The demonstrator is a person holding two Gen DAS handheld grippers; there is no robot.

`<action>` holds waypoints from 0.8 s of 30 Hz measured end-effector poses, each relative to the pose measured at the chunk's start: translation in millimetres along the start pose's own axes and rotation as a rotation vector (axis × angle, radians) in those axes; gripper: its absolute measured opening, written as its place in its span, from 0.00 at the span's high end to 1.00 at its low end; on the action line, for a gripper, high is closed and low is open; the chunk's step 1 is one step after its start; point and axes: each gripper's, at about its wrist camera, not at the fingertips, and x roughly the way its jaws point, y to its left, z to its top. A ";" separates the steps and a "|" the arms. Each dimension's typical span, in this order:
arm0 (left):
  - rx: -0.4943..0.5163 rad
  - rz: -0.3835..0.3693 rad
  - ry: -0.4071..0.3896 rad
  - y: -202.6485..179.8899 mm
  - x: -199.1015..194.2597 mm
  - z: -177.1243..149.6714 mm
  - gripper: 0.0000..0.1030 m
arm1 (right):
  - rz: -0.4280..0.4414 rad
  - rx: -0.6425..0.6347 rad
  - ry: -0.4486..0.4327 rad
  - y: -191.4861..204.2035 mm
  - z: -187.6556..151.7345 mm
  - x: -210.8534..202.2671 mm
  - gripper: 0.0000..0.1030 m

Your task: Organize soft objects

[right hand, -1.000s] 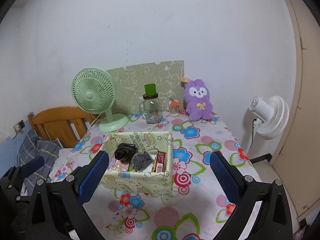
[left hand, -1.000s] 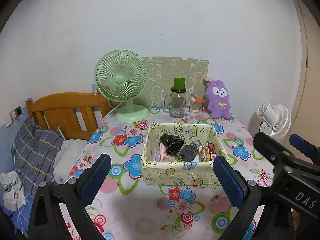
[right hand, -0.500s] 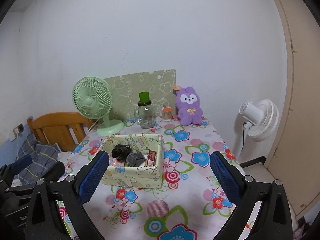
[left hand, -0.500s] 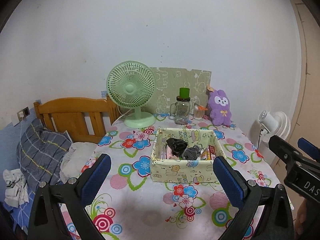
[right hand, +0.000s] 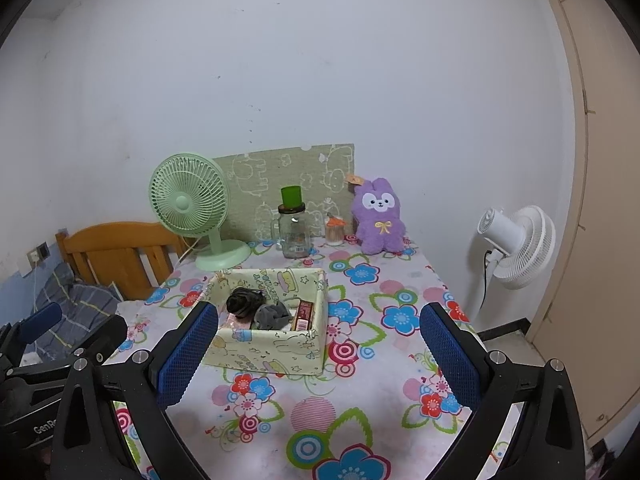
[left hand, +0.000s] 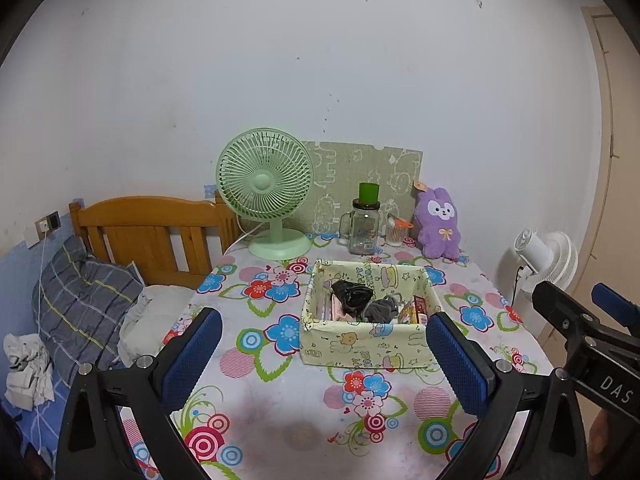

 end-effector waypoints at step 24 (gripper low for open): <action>0.003 -0.001 0.003 0.0 -0.1 1.3 0.00 | 0.004 0.013 0.008 1.5 -1.1 1.2 0.01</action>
